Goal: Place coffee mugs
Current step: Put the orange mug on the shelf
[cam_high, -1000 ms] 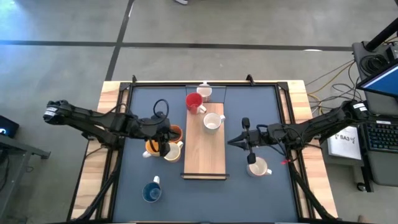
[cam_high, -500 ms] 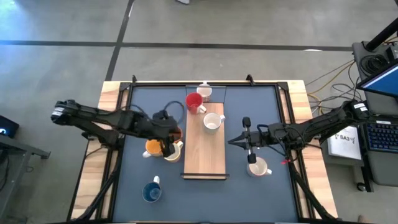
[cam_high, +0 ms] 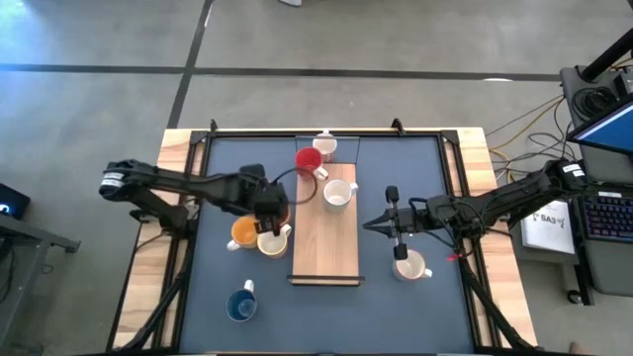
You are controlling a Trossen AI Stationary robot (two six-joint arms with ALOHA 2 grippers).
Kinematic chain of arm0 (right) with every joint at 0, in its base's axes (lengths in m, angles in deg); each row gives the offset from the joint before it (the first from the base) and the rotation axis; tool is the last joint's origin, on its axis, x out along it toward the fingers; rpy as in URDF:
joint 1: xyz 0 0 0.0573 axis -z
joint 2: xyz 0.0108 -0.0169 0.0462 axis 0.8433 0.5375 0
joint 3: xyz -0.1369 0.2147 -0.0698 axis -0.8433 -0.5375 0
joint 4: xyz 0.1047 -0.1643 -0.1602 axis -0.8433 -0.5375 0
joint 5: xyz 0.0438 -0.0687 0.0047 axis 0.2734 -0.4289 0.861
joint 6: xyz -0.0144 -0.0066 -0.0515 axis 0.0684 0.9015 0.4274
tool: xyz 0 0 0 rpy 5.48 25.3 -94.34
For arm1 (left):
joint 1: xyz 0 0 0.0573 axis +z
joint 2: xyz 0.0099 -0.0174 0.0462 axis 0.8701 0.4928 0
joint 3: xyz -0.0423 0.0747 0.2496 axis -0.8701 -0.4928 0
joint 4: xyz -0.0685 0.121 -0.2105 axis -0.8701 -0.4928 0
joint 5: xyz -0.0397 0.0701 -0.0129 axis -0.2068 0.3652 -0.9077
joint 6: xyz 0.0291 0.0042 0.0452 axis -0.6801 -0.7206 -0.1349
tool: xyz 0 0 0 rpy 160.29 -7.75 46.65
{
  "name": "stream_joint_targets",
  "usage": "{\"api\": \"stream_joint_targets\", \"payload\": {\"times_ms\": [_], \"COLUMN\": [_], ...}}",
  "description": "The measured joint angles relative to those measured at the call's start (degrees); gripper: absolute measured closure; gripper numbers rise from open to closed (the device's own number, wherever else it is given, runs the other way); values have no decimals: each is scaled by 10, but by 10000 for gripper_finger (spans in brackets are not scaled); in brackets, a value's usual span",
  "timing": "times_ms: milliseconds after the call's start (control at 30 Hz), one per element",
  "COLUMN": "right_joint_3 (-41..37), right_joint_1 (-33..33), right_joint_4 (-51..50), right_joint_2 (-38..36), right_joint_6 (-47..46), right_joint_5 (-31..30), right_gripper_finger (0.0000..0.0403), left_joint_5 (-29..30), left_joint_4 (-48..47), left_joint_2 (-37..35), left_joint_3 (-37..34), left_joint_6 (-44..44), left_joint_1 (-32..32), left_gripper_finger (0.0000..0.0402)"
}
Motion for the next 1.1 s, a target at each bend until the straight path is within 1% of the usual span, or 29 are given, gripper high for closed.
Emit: {"api": "stream_joint_targets", "payload": {"times_ms": [67,167,333,600,867,1100], "right_joint_3": [0,0,0,0,0,0], "right_joint_1": [0,0,0,0,0,0], "right_joint_4": [0,0,-6,-16,-16,-16], "right_joint_2": [0,0,0,0,0,0], "right_joint_6": [0,0,-3,-10,-18,-19], "right_joint_5": [0,0,0,0,0,0], "right_gripper_finger": [392,392,392,392,392,392], "left_joint_5": [-23,-76,-110,-134,-169,-170], "left_joint_4": [23,64,94,125,136,145], "left_joint_2": [-2,-8,-7,-7,-7,-7], "left_joint_3": [-7,-20,-49,-84,-86,-97], "left_joint_6": [-17,-46,-71,-86,-87,-85], "left_joint_1": [19,43,81,101,102,109], "left_gripper_finger": [234,242,255,282,333,356]}}
